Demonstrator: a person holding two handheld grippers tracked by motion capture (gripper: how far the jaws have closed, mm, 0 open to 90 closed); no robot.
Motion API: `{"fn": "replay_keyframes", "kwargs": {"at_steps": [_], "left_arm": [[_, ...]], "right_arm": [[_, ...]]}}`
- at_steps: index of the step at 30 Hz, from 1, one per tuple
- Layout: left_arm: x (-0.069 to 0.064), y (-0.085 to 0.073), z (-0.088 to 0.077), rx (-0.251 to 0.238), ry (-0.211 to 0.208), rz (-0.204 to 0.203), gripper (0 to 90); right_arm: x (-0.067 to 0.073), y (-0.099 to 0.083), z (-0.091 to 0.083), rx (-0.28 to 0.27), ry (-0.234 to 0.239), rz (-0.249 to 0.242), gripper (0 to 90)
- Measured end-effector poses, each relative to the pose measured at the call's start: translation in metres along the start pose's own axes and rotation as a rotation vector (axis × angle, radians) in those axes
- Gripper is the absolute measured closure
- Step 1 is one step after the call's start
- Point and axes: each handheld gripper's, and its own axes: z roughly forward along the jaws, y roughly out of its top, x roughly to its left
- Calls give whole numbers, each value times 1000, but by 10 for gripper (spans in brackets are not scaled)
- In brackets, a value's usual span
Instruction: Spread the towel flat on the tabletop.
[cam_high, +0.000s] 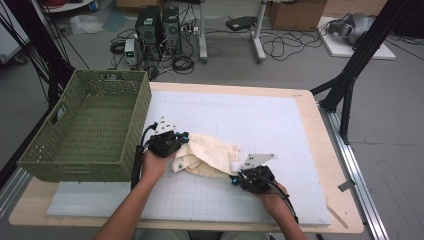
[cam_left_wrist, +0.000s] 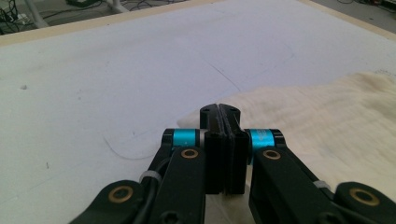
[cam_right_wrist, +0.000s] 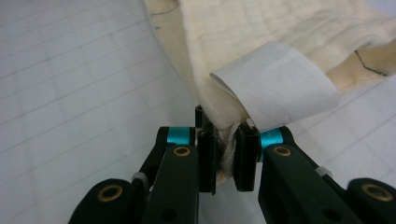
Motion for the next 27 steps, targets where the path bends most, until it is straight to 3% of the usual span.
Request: {"fn": "replay_keyframes", "kwargs": {"at_steps": [3,7,9,11,13,16,18,23,27], "left_arm": [[-2,-1,4,3,-9,7,882],[-8,-2,13,4,-23,5,882],[-10,-3,17,3,-22,20,868],[-8,-4,18,12,-3,13,685],[-5,-3,14,7,6,5,547],[-1,-1,4,-19,-31,-17,491],[-1,-1,-3,-35,-49,-8,459],[-5,-7,-15,-49,-87,26,443],[-9,-12,-20,-52,-89,39,405]], "right_arm": [[9,-9,-11,-1,31,-7,834],[14,-17,-18,-6,23,-16,824],[12,-17,-18,-28,-12,-7,685],[11,-14,-20,-67,-60,9,519],[11,-11,-23,-99,-95,11,459],[13,-7,-31,-145,-162,-9,399],[13,-6,-36,-173,-208,-34,381],[16,-1,-42,-222,-182,-55,401],[21,2,-28,-185,-141,-95,439]]}}
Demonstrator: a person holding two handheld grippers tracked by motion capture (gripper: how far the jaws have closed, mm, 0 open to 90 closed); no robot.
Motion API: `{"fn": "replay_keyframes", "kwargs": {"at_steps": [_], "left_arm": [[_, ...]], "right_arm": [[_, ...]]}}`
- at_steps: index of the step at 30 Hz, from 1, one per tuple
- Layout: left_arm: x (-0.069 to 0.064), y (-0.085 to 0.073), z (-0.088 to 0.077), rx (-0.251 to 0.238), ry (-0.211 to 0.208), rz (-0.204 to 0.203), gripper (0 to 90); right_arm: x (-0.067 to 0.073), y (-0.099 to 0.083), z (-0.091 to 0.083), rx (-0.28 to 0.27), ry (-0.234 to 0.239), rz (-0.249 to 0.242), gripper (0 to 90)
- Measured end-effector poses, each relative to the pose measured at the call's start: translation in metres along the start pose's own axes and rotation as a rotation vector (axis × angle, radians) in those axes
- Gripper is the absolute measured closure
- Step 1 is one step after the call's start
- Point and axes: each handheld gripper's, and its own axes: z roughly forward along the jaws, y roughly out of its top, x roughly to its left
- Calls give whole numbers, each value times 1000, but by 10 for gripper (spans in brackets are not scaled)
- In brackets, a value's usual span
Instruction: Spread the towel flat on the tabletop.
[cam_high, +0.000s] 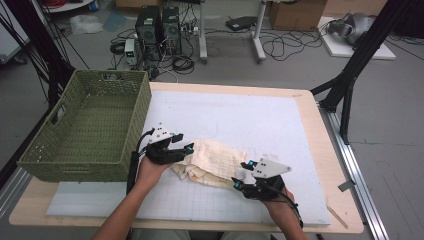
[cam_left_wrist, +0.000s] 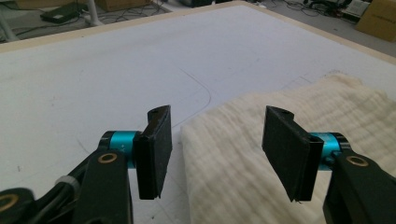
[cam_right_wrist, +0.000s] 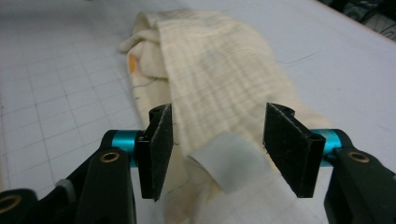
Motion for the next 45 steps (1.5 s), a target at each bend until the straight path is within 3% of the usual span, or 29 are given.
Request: {"fn": "replay_keyframes", "kwargs": {"at_steps": [5,10,13,16,18,22,25,30,34,37,38,42,45], "left_arm": [[0,-5,-7,-25,14,-3,391],[-2,-7,-13,-34,13,-3,380],[-2,-9,-15,-27,12,-4,383],[-1,-8,-16,-40,15,-11,389],[2,-8,-17,-47,18,-13,394],[4,-8,-18,-57,22,-26,404],[5,-8,-19,-61,21,-31,407],[6,-9,-18,-53,16,-32,407],[6,-10,-17,-42,12,-31,406],[6,-10,-16,-38,9,-29,407],[6,-10,-16,-38,7,-28,406],[5,-10,-16,-34,7,-29,407],[6,-10,-16,-40,9,-31,406]], "right_arm": [[12,3,20,60,14,-99,511],[15,6,37,125,-32,-161,543],[15,6,45,180,-47,-201,682],[13,8,45,180,-31,-215,815],[13,13,43,177,-32,-235,833],[4,27,38,137,-20,-202,836],[-12,37,36,99,-5,-126,834],[-31,39,38,116,16,-8,818],[-30,36,37,143,26,-23,812],[-32,36,34,116,56,1,777],[-32,35,33,122,54,-7,829],[-33,34,33,138,38,-19,851],[-37,36,31,98,15,-4,852]]}}
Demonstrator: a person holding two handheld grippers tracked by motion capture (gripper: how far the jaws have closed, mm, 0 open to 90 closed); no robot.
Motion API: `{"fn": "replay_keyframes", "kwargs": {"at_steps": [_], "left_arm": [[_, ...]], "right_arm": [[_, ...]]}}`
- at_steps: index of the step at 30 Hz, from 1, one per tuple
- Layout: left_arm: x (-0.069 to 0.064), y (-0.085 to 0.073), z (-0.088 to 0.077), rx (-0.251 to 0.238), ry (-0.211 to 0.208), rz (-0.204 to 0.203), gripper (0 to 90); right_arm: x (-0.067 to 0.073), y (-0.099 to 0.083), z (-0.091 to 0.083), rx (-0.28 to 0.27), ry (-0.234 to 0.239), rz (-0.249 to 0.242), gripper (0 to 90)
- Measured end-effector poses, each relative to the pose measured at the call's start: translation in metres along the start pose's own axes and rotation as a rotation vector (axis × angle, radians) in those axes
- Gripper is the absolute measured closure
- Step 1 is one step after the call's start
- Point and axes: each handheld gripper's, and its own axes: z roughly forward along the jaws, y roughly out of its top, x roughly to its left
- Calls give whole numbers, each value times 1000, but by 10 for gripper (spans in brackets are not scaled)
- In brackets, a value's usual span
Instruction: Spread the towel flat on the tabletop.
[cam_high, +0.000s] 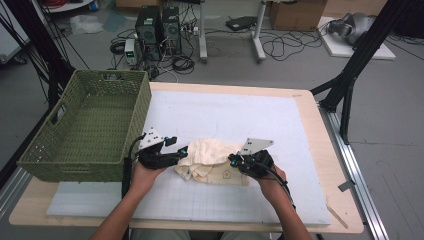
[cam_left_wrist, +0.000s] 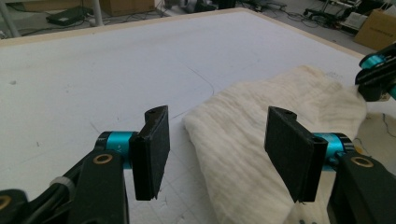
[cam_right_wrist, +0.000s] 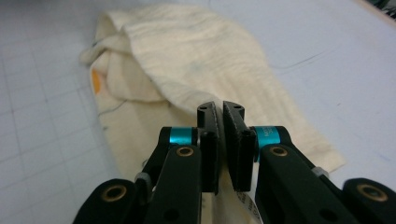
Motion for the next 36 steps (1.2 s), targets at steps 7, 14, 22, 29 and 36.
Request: {"fn": "replay_keyframes", "kwargs": {"at_steps": [7,14,22,29,36], "left_arm": [[-1,0,1,2,-2,-6,407],[0,-1,1,6,-3,-6,407],[2,0,-1,0,-5,-19,408],[2,-1,1,7,-14,-27,413],[1,-1,1,15,-22,-18,423]], "right_arm": [[-30,12,11,-13,-77,64,851],[-60,31,42,20,-137,105,849],[-85,33,68,60,-232,139,849],[-115,3,67,132,-335,329,835],[-109,5,54,83,-312,304,693]]}}
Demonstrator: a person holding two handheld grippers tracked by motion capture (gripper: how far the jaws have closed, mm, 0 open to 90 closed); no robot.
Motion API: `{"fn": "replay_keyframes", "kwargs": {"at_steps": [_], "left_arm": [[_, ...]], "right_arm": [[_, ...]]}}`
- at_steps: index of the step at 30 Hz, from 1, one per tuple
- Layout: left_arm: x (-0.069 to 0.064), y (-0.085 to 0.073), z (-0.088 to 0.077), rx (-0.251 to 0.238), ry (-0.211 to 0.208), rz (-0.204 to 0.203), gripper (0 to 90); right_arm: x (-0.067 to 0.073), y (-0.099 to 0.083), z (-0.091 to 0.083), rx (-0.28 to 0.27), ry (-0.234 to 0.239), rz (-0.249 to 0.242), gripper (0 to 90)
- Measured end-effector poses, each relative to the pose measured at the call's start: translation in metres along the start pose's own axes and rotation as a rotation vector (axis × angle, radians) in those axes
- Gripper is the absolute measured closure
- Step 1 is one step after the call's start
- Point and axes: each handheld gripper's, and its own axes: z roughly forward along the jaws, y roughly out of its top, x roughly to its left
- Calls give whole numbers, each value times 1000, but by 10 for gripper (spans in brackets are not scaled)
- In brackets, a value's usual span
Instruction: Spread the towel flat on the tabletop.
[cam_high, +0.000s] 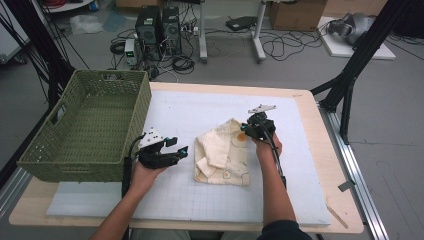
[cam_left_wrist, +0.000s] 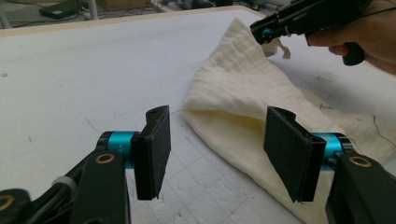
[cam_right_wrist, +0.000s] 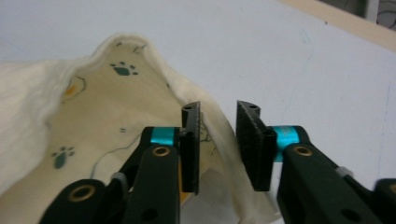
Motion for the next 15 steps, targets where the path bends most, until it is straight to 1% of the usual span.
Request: {"fn": "replay_keyframes", "kwargs": {"at_steps": [2,4,7,8,9,10,11,13,14,15], "left_arm": [[-1,0,0,0,-5,6,432],[-3,0,1,4,-12,10,433],[-6,0,3,10,-23,20,434],[-7,0,4,11,-28,25,434],[-9,1,5,13,-34,26,434],[-11,1,6,12,-40,28,434],[-12,1,8,20,-46,33,434],[-16,1,11,26,-58,41,433],[-18,1,13,34,-62,44,432],[-20,1,14,39,-65,47,430]], "right_arm": [[1,-2,-11,-16,2,-27,668],[0,-7,-23,-47,6,-42,647],[-3,-20,-42,-89,26,-29,626],[-4,-25,-47,-98,29,-34,611],[-4,-30,-52,-88,47,-26,594],[-3,-36,-57,-113,49,-39,594],[-1,-42,-62,-124,53,-47,593],[3,-54,-70,-127,61,-54,581],[5,-60,-74,-126,72,-58,580],[8,-66,-78,-126,71,-64,581]]}}
